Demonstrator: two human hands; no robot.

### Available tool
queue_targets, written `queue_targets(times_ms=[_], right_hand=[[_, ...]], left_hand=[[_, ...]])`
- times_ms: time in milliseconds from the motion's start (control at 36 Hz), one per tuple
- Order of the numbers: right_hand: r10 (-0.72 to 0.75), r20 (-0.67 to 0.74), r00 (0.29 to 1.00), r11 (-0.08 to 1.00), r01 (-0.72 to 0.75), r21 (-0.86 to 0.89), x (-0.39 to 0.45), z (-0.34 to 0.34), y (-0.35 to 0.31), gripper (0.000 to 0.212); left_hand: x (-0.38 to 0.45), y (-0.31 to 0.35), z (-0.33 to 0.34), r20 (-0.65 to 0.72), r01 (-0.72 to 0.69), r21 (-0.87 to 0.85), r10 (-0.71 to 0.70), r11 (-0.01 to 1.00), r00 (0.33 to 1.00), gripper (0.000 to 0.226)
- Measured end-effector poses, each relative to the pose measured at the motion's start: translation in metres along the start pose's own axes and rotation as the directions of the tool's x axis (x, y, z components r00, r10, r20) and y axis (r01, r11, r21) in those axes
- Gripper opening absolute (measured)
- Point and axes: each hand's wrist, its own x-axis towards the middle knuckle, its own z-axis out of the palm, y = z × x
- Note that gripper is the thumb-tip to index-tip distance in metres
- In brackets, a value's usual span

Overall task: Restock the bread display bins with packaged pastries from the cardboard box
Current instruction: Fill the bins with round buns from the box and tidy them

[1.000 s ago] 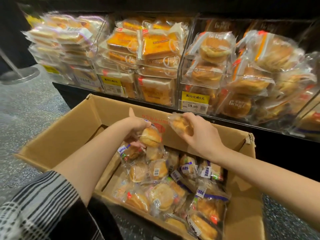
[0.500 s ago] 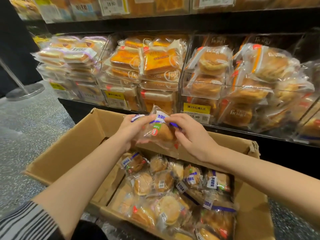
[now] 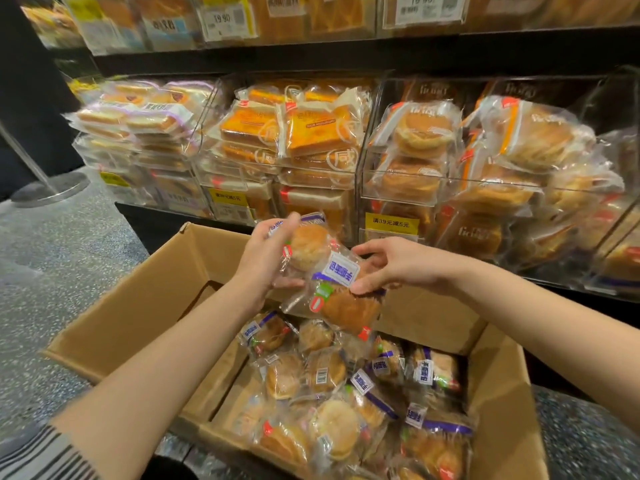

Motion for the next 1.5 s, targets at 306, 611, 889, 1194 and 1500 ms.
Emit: queue_targets(times_ms=[306, 611, 889, 1194, 1500], right_hand=[[-0.159, 0.202, 0.966, 0.968, 0.112, 0.223, -0.006, -0.015, 0.025, 0.063], [-0.216, 0.183, 0.959, 0.939, 0.153, 0.307, -0.027, -0.045, 0.027, 0.083], [-0.190, 0.183, 0.965, 0.965, 0.149, 0.215, -0.056, -0.080, 0.020, 0.084], [-0.152, 0.127, 0.980, 0.973, 0.125, 0.195, -0.099, -0.112, 0.016, 0.076], [-0.028, -0.350, 0.936, 0.836, 0.214, 0.505, -0.144, -0.126, 0.031, 0.046]], left_hand=[[-0.004, 0.004, 0.002, 0.034, 0.019, -0.095, -0.016, 0.995, 0.999, 0.094], [-0.017, 0.026, 0.014, 0.179, 0.065, 0.057, -0.074, 0.996, 0.981, 0.028], [-0.020, 0.029, 0.025, 0.386, 0.333, -0.129, -0.262, 0.934, 0.884, 0.089], [-0.033, 0.031, 0.067, 0.532, 0.315, -0.133, -0.200, 0.940, 0.823, 0.040], [-0.039, 0.033, 0.130, 0.565, 0.180, -0.509, 0.169, 0.841, 0.807, 0.034]])
